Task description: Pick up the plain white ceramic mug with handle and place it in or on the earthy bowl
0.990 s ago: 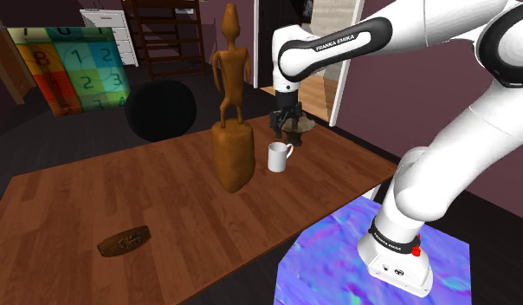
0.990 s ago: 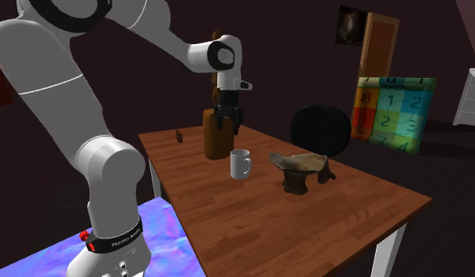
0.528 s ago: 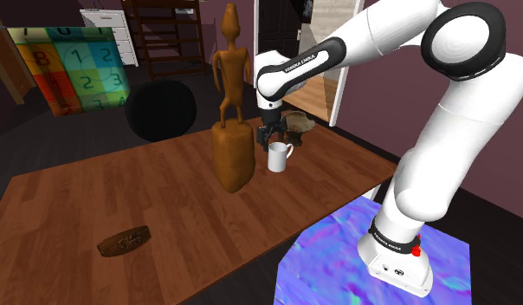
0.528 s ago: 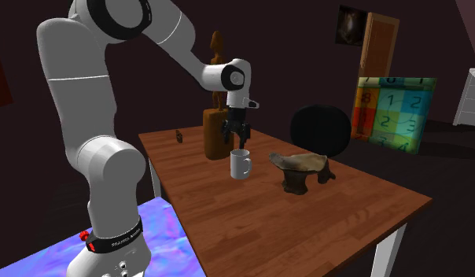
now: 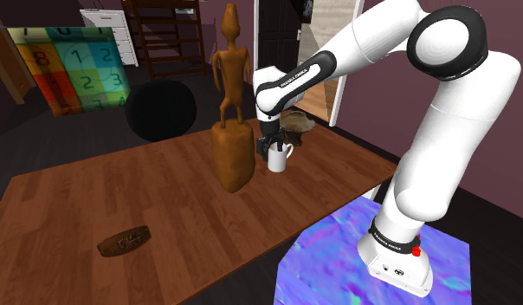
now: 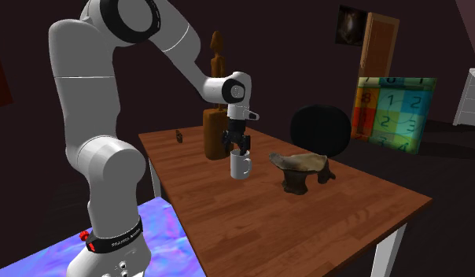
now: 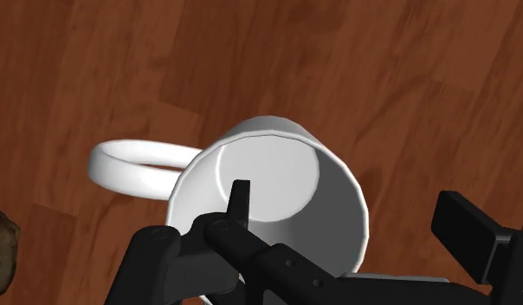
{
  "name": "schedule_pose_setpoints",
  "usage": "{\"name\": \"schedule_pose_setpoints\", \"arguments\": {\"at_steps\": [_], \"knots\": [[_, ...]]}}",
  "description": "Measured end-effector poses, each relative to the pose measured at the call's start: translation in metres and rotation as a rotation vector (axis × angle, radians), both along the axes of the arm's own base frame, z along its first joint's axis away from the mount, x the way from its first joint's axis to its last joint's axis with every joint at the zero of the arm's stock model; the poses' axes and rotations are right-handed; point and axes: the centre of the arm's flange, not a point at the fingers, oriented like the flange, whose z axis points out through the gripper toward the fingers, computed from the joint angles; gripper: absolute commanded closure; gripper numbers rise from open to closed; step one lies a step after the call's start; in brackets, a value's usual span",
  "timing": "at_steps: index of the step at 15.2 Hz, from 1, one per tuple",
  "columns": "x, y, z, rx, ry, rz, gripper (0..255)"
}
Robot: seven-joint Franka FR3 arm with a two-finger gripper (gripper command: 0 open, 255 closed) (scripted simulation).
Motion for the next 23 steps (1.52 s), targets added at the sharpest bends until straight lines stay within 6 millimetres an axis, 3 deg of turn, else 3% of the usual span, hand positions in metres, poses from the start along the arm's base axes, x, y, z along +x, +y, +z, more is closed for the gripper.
{"name": "schedule_pose_setpoints", "arguments": {"at_steps": [6, 7, 17, 23], "knots": [[-0.001, 0.001, -0.004, 0.0, 0.0, 0.0, 0], [-0.001, 0.001, -0.004, 0.0, 0.0, 0.0, 255], [-0.001, 0.001, -0.004, 0.0, 0.0, 0.0, 255], [-0.002, 0.001, 0.022, 0.0, -0.001, 0.0, 255]]}}
